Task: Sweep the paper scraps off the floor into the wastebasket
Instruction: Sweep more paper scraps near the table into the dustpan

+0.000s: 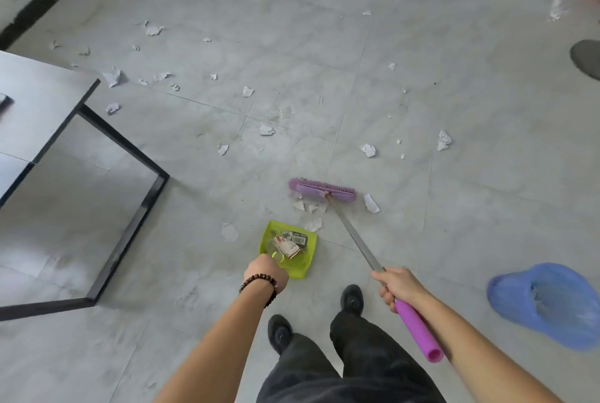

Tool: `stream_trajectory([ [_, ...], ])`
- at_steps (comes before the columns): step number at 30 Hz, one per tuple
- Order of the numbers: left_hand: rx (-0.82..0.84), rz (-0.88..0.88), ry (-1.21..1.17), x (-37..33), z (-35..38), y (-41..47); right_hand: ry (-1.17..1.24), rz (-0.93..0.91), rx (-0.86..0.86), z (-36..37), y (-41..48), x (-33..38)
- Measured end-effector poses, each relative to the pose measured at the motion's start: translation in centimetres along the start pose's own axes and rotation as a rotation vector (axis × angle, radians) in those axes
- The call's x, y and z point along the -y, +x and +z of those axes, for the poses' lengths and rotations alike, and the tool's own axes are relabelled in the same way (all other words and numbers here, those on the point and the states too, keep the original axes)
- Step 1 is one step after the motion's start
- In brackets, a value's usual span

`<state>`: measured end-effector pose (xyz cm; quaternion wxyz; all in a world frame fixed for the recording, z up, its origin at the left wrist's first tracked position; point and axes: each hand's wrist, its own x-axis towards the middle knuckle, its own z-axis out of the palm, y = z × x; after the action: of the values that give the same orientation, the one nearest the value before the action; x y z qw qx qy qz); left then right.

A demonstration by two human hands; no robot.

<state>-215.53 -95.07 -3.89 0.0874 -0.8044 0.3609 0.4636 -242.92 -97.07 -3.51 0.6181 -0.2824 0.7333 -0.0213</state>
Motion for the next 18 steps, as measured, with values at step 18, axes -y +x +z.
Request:
stream_trajectory([
  [18,-0.107,-0.032,0.046,0.4,0.4,1.6,-0.215,0.074,0.005,4.0,3.3,-0.4],
])
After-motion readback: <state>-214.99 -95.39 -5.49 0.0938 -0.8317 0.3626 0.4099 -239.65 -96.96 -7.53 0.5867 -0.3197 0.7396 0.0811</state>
